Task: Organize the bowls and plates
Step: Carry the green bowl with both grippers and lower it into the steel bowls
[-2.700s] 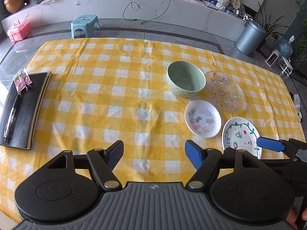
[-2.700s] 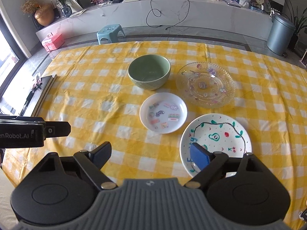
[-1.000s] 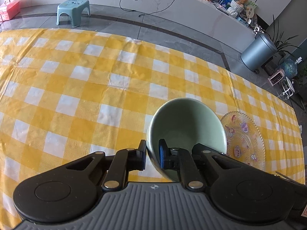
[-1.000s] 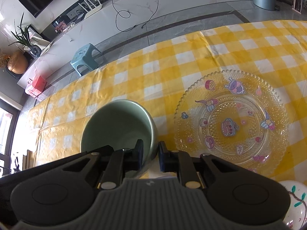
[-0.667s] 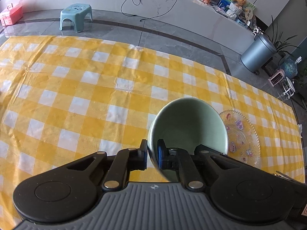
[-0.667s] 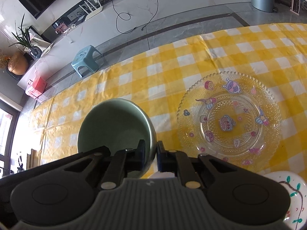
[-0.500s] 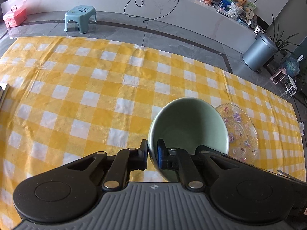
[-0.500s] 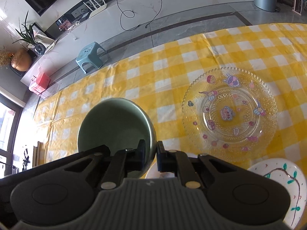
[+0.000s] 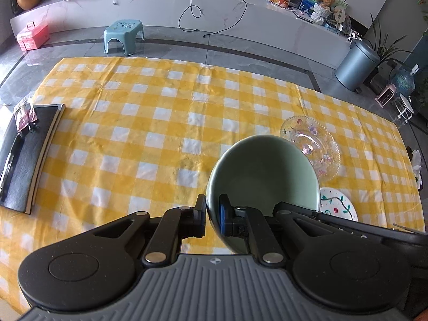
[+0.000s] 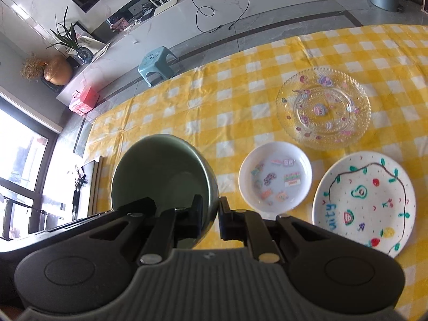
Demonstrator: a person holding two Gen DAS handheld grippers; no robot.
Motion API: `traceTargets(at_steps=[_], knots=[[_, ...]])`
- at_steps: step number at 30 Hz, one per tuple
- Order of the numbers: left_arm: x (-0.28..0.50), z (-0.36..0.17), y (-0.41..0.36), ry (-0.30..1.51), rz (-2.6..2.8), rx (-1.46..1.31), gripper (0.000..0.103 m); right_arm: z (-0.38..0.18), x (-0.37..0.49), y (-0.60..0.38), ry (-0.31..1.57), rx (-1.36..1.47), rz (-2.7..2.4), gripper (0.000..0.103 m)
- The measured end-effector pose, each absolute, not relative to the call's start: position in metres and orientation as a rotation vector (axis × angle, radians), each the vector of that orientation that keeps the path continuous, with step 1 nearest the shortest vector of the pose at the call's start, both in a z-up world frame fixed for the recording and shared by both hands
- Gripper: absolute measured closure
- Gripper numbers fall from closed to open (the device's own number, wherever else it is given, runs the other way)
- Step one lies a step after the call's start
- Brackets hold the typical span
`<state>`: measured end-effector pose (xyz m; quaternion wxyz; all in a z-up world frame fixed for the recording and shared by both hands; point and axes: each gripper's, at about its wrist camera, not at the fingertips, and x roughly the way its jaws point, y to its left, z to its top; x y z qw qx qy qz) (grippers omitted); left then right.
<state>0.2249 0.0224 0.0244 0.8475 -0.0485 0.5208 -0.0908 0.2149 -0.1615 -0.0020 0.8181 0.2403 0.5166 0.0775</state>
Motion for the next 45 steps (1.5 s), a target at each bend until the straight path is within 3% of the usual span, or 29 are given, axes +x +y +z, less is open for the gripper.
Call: traceTargets(at_steps=[11, 21, 45], knots=[[0.154, 0.047, 0.048, 1.128, -0.174, -0.111, 0.093, 0.024, 0.144, -0.138, 1.133, 0.433, 0.262, 0.094], [0.115, 0.029, 0.07, 1.215, -0.18, -0.192, 0.093, 0.016, 0.106, -0.124, 1.192, 0.339, 0.309, 0.094], [0.123, -0.011, 0.052, 1.336, -0.204, 0.0, 0.089, -0.024, 0.112, -0.116, 1.269, 0.249, 0.297, 0.095]])
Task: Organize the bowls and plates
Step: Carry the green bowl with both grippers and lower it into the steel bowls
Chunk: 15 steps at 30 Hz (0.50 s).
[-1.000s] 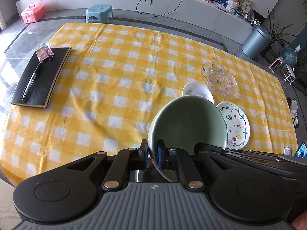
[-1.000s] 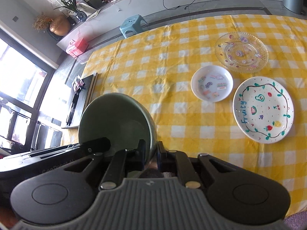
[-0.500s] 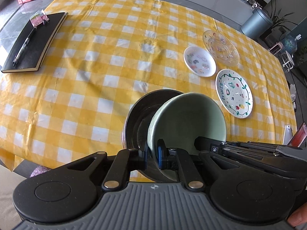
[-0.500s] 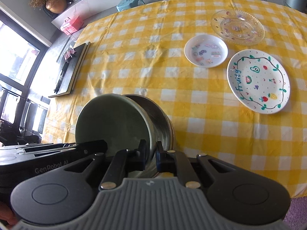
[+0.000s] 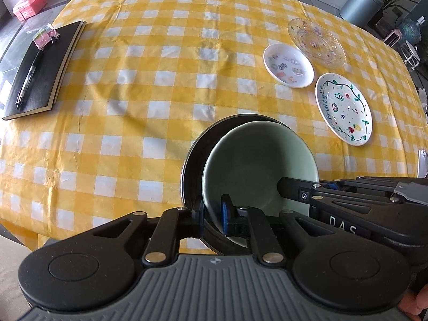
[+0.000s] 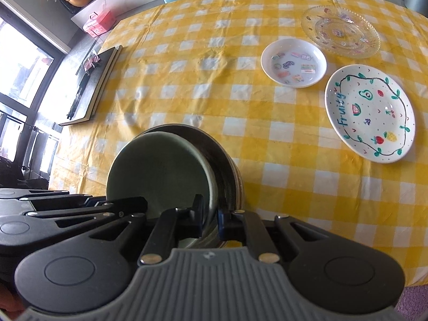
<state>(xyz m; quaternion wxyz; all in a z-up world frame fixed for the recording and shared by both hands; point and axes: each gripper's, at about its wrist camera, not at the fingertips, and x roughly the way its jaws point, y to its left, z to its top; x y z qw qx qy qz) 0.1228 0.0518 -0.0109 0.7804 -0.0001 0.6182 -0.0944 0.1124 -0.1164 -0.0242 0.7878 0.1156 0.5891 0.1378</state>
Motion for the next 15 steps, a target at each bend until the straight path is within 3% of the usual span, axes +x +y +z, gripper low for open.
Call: traceTargets(at_steps=[15], knots=[[0.1243, -0.0078, 0.051, 1.323, -0.208, 0.044, 0.088, -0.0177, 0.1121, -0.1159, 1.245, 0.206, 0.299, 0.089]])
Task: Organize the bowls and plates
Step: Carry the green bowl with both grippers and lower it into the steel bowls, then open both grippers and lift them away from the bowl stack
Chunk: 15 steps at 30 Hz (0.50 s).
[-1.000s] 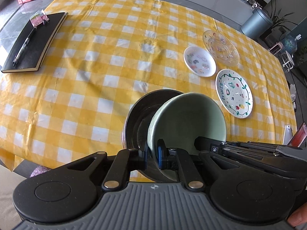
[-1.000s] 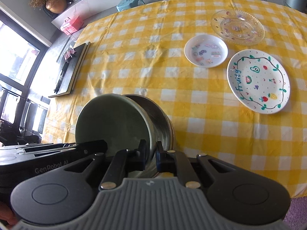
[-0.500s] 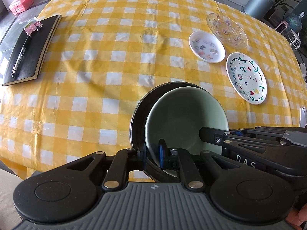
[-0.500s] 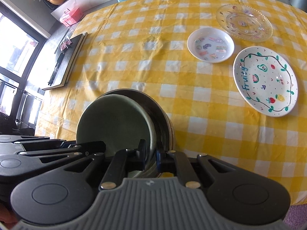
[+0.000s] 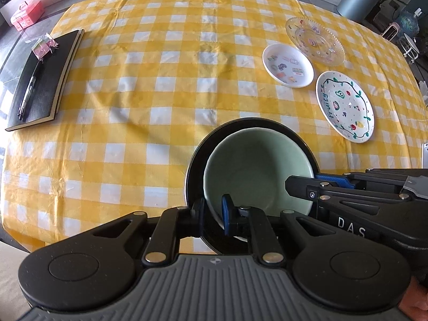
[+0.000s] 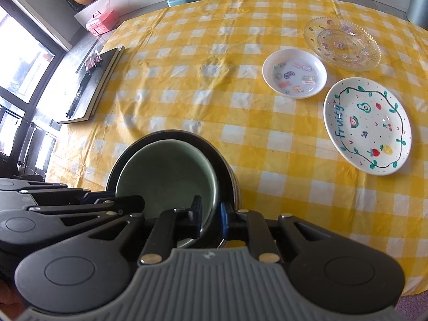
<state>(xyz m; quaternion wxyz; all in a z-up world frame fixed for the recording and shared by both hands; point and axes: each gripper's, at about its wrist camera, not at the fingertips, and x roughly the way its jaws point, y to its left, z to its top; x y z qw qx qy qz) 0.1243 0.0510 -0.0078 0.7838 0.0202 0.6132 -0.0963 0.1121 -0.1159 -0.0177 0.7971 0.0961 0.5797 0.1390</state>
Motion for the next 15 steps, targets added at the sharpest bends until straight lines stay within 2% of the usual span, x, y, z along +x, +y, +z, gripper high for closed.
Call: traceTargets(at_steps=[7, 15], knots=[[0.124, 0.007, 0.047, 1.261, -0.221, 0.115, 0.086, -0.005, 0.111, -0.116, 1.201, 0.188, 0.303, 0.084], [0.122, 0.012, 0.045, 1.235, -0.225, 0.131, 0.08, 0.006, 0.108, -0.12, 1.153, 0.192, 0.311, 0.078]])
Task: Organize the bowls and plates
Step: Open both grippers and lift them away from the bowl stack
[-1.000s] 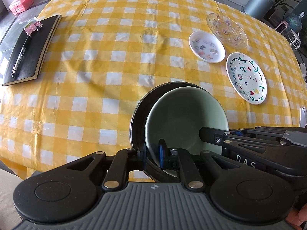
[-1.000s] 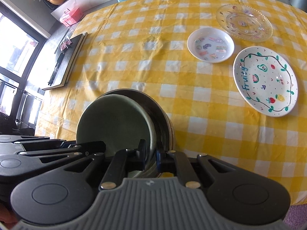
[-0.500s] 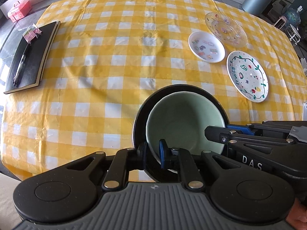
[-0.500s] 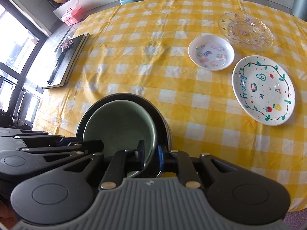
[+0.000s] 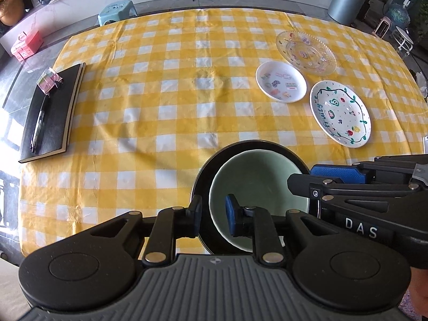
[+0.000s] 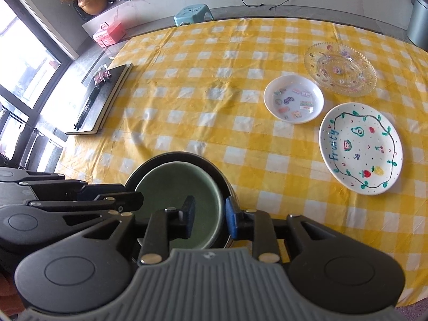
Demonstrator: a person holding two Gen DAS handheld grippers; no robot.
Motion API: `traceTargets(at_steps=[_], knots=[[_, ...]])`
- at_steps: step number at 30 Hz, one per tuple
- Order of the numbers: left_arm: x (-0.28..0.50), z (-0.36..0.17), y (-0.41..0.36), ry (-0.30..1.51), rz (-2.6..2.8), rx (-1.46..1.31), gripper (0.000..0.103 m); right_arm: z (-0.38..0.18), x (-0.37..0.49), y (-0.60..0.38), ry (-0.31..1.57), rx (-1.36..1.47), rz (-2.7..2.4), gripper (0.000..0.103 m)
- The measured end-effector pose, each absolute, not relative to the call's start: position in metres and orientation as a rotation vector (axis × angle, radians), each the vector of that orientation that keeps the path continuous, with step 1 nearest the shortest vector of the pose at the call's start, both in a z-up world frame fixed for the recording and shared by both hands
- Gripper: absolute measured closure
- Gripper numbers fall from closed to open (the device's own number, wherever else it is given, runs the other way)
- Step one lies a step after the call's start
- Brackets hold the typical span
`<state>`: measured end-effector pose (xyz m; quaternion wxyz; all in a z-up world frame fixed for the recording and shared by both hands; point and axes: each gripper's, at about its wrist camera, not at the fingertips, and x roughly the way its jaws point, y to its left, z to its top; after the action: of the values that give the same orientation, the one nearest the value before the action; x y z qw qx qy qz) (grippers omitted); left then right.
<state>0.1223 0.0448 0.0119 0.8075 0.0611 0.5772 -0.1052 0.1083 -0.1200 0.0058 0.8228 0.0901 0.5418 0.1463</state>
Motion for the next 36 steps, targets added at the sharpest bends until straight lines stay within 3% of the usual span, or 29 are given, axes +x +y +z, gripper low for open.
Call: traceTargets(at_steps=[15, 23, 36], knots=[[0.102, 0.04, 0.034, 1.042, -0.29, 0.019, 0.066, 0.024, 0.085, -0.159, 0.993, 0.246, 0.28, 0.065], [0.083, 0.04, 0.01, 0.898, -0.31, -0.003, 0.054, 0.011, 0.062, -0.208, 0.931, 0.325, 0.193, 0.06], [0.072, 0.011, -0.036, 0.845, -0.401, -0.174, 0.05, -0.034, 0.024, -0.289, 0.841, 0.49, -0.028, 0.058]])
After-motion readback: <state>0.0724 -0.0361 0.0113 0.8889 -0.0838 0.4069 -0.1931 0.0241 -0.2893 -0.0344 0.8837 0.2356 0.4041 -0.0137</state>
